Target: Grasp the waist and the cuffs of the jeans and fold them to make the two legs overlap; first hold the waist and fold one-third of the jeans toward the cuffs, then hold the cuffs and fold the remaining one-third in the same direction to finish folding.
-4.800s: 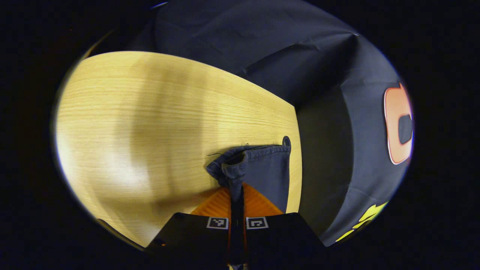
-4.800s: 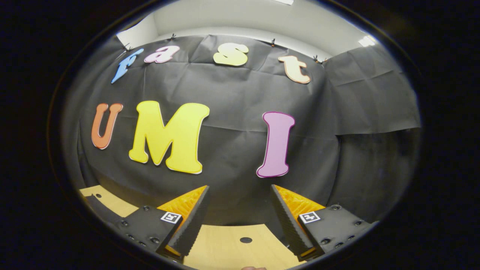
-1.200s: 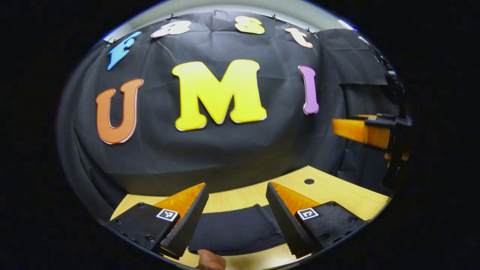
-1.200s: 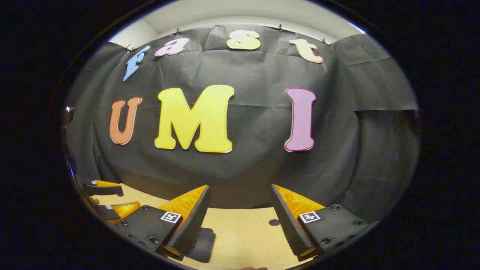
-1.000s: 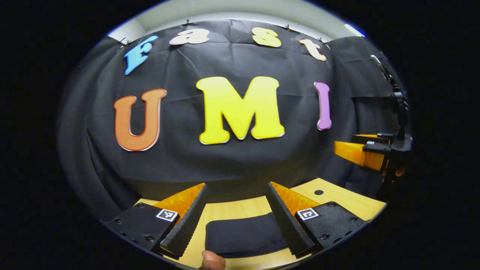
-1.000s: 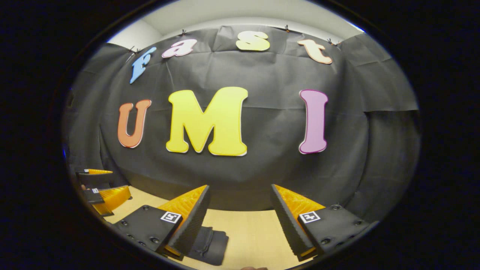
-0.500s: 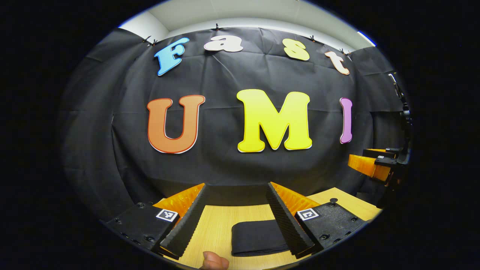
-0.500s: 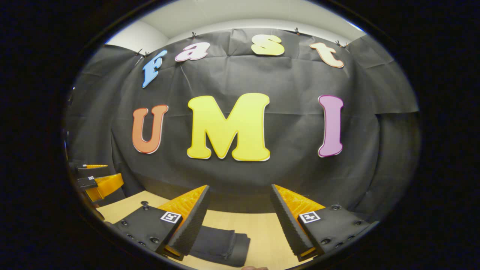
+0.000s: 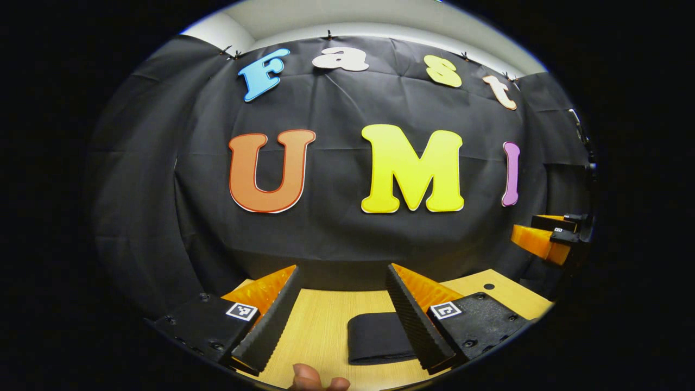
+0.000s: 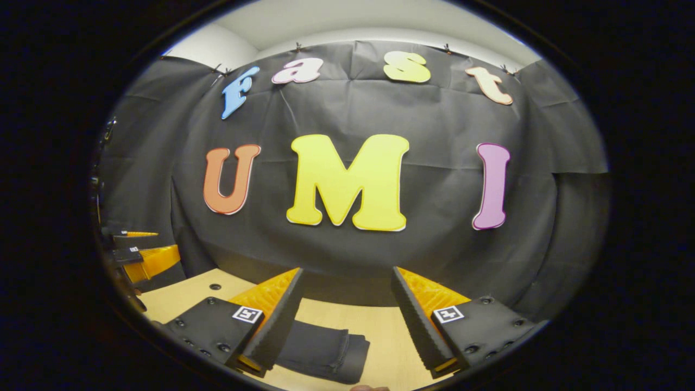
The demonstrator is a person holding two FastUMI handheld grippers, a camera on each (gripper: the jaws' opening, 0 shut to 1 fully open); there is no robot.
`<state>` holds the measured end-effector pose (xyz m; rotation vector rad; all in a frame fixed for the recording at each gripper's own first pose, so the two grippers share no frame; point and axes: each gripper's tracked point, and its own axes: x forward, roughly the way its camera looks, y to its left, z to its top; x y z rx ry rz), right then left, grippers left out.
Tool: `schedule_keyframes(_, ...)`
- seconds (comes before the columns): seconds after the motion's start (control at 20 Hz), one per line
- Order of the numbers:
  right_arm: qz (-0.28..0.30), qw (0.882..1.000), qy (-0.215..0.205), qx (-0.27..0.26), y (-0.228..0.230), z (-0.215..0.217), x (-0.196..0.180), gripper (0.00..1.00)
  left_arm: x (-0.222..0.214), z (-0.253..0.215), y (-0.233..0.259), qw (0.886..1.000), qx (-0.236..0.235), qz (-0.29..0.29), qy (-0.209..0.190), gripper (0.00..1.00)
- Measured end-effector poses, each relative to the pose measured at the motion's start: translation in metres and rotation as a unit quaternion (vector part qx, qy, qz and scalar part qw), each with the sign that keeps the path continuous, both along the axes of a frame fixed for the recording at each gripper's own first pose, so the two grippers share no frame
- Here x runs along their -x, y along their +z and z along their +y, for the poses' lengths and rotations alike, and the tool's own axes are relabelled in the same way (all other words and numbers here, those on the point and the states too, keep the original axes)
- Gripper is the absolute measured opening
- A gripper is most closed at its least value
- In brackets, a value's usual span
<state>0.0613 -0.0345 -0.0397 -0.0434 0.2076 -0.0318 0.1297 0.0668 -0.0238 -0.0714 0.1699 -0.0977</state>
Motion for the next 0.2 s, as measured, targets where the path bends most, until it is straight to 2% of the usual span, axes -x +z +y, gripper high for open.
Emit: schedule_keyframes(0.2,-0.005,1.0,-0.002,-0.001,0.003,0.0002,0.0045,0.98,0.0012,-0.0001,0.0028,1.0,-0.003,-0.003,-0.006,0.99)
